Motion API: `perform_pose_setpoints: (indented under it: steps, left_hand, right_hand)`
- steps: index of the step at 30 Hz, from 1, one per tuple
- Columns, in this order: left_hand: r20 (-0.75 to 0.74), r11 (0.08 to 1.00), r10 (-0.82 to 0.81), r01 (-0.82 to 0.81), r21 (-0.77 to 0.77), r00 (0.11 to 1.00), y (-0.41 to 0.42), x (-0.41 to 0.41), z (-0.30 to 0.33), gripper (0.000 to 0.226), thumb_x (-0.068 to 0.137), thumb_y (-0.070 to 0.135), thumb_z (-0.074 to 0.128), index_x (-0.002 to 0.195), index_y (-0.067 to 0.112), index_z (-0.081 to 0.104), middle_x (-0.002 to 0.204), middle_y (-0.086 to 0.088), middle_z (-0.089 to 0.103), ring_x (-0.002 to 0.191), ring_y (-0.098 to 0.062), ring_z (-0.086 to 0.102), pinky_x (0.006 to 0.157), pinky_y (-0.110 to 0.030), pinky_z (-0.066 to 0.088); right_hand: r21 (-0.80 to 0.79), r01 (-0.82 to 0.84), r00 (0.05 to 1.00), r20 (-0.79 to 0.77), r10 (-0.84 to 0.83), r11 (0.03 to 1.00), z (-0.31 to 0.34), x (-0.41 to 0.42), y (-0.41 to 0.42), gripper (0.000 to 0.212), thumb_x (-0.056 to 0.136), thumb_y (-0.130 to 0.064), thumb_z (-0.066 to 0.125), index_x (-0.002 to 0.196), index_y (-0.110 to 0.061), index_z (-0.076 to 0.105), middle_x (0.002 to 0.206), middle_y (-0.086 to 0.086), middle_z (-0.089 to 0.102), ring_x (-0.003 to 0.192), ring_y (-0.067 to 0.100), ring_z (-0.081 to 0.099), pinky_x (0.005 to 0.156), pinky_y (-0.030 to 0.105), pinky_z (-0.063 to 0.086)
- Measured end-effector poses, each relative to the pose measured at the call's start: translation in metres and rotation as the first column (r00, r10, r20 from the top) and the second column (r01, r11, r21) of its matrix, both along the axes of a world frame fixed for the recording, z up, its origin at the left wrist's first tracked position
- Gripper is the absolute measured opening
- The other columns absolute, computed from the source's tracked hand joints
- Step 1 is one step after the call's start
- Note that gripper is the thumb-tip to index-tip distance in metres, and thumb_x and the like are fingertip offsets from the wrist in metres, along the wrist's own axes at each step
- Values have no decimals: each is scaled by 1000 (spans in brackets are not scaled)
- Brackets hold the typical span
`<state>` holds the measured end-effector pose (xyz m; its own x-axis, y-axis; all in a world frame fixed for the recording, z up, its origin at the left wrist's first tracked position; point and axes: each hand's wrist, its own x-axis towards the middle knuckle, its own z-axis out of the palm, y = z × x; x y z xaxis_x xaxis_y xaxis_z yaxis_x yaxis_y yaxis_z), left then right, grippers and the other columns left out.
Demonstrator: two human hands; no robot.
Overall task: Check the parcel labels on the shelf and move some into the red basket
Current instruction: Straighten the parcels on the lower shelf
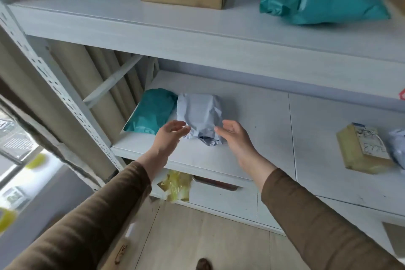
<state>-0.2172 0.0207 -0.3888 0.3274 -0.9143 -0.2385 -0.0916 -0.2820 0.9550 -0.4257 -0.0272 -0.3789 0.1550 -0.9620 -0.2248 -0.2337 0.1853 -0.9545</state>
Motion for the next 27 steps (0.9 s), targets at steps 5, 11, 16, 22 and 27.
perform_pose_setpoints:
  steps: [5, 11, 16, 22, 27]
  left_hand:
    - [1, 997, 18, -18, 72, 1000, -38, 25, -12, 61, 93, 37, 77, 144, 16, 50, 145, -8, 54, 125, -24, 55, 109, -37, 43]
    - [-115, 979, 15, 9, 204, 993, -83, 50, -33, 92, 89, 41, 80, 158, 15, 26, 157, -12, 41, 141, -31, 44, 119, -43, 33]
    - [-237, 927, -118, 193, 320, 964, -107, 66, -48, 105, 86, 50, 79, 163, 17, 17, 164, -9, 33, 150, -32, 33, 126, -50, 23]
    - [-430, 870, -214, 371, 324, 877, -120, 77, -54, 102, 80, 54, 83, 157, 18, 27, 155, -8, 49, 140, -32, 47, 123, -53, 29]
    - [-436, 853, -232, 397, 338, 870, -112, 76, -43, 65, 82, 51, 82, 130, 14, 59, 127, -8, 71, 110, -25, 67, 108, -43, 47]
  right_hand:
    - [96, 73, 997, -9, -72, 993, -18, 13, -41, 77, 91, -37, 75, 155, -15, 38, 159, 5, 41, 142, 20, 44, 101, 27, 33]
    - [269, 172, 979, 59, -194, 948, -40, 37, -66, 84, 77, -53, 85, 140, -10, 52, 127, -1, 65, 106, 11, 68, 88, 25, 52]
    - [306, 264, 957, 33, -288, 915, -52, 61, -73, 38, 89, -35, 78, 111, -13, 57, 91, 1, 67, 71, 1, 67, 53, 16, 49]
    - [383, 332, 935, -9, -356, 862, -51, 74, -70, 69, 81, -53, 80, 128, -15, 47, 106, 1, 62, 83, 14, 60, 64, 31, 46]
    - [425, 222, 970, -6, -242, 877, -54, 64, -61, 87, 67, -65, 85, 134, -14, 62, 113, 3, 76, 97, 19, 74, 75, 28, 55]
